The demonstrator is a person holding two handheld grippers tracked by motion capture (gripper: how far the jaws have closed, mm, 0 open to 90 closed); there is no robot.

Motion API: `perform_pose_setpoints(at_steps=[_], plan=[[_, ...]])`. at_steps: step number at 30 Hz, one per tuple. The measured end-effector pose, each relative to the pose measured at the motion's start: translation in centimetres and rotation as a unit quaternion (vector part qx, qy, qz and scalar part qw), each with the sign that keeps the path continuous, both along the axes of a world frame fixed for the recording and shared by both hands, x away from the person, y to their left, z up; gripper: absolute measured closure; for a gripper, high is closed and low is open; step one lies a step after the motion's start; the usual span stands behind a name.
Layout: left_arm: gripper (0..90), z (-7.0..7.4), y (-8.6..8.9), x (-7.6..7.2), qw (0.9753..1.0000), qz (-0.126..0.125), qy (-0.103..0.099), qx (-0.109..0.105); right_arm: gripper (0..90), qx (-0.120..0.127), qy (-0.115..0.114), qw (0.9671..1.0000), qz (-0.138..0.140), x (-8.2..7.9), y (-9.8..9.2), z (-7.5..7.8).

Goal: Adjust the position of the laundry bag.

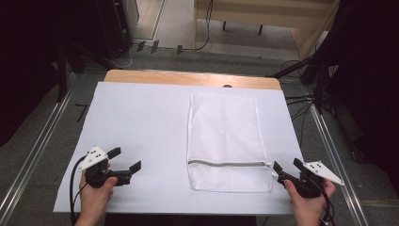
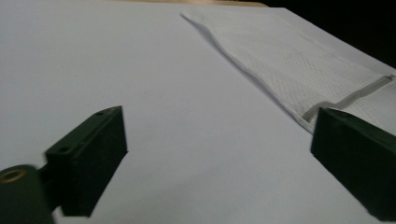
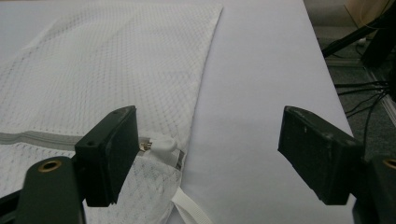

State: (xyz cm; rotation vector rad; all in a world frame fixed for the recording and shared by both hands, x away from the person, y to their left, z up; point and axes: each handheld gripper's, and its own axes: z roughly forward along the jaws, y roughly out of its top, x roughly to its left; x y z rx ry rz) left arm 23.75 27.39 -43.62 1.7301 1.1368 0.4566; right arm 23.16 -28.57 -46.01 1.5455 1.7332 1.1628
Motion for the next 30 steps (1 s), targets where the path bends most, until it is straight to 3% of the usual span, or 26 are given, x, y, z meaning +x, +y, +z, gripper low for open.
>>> perform_pose_setpoints(at_steps=[1, 5, 6, 7, 9, 10, 11, 12, 13, 14, 15, 17, 19, 23, 24, 27, 30], plan=[[16.4, 0.1, -1.6, 0.7, 0.9998, -0.003, 0.004, 0.021, 21.1, 0.0, 0.003, 1.0, -0.001, 0.0, 0.0, 0.0], [30.1, -0.1, -4.6, 2.1, 0.9995, -0.024, 0.014, 0.017, 22.7, 0.004, 0.009, 1.0, 0.001, 0.1, 0.2, -0.1], [34.1, -0.1, -4.6, 2.1, 0.9995, -0.024, 0.014, 0.017, 24.1, 0.004, 0.009, 1.0, 0.002, 0.1, 0.2, -0.1], [37.7, -0.3, -6.2, 2.9, 0.999, -0.033, 0.024, 0.019, 24.8, 0.003, 0.009, 1.0, 0.002, 0.1, 0.2, -0.1], [43.0, -0.7, -7.7, 4.0, 0.9979, -0.042, 0.043, 0.024, 25.1, 0.006, 0.011, 0.9999, 0.008, 0.1, 0.2, -0.2], [46.0, -0.7, -7.7, 4.0, 0.9979, -0.042, 0.043, 0.024, 25.4, 0.007, 0.013, 0.9999, 0.008, 0.1, 0.2, -0.2], [47.2, -1.2, -9.2, 5.0, 0.9962, -0.052, 0.067, 0.022, 25.7, 0.007, 0.014, 0.9998, 0.008, 0.1, 0.2, -0.2], [48.4, -1.2, -9.2, 5.0, 0.9962, -0.052, 0.067, 0.022, 25.7, 0.007, 0.014, 0.9998, 0.008, 0.1, 0.2, -0.2], [50.5, -1.7, -10.4, 6.1, 0.9939, -0.064, 0.089, 0.012, 26.1, 0.008, 0.015, 0.9998, 0.007, 0.2, 0.2, -0.3], [51.8, -1.7, -10.4, 6.1, 0.9939, -0.064, 0.089, 0.012, 26.2, 0.009, 0.015, 0.9998, 0.007, 0.1, 0.2, -0.3], [52.8, -2.1, -11.3, 7.0, 0.992, -0.068, 0.106, 0.003, 26.4, 0.008, 0.015, 0.9998, 0.008, 0.1, 0.2, -0.3], [57.0, -2.3, -11.8, 7.8, 0.9919, -0.068, 0.107, -0.009, 26.5, 0.007, 0.014, 0.9998, 0.007, 0.1, 0.2, -0.3], [58.0, -2.4, -12.5, 8.6, 0.9934, -0.061, 0.097, -0.003, 26.6, 0.004, 0.013, 0.9999, 0.008, 0.0, 0.2, -0.2], [58.4, -2.4, -13.5, 9.4, 0.9937, -0.053, 0.098, 0.0, 26.6, 0.0, 0.01, 0.9999, 0.011, 0.0, 0.2, -0.2], [58.2, -2.4, -14.0, 10.0, 0.9938, -0.042, 0.103, -0.004, 26.6, -0.001, 0.01, 0.9999, 0.011, 0.0, 0.2, -0.2], [58.2, -2.9, -15.0, 11.2, 0.9916, -0.027, 0.125, 0.021, 26.6, 0.001, 0.013, 0.9999, 0.009, 0.1, 0.2, -0.3], [57.9, -3.1, -15.4, 11.8, 0.991, -0.021, 0.13, 0.023, 26.5, -0.002, 0.014, 0.9998, 0.011, 0.1, 0.3, -0.3]])
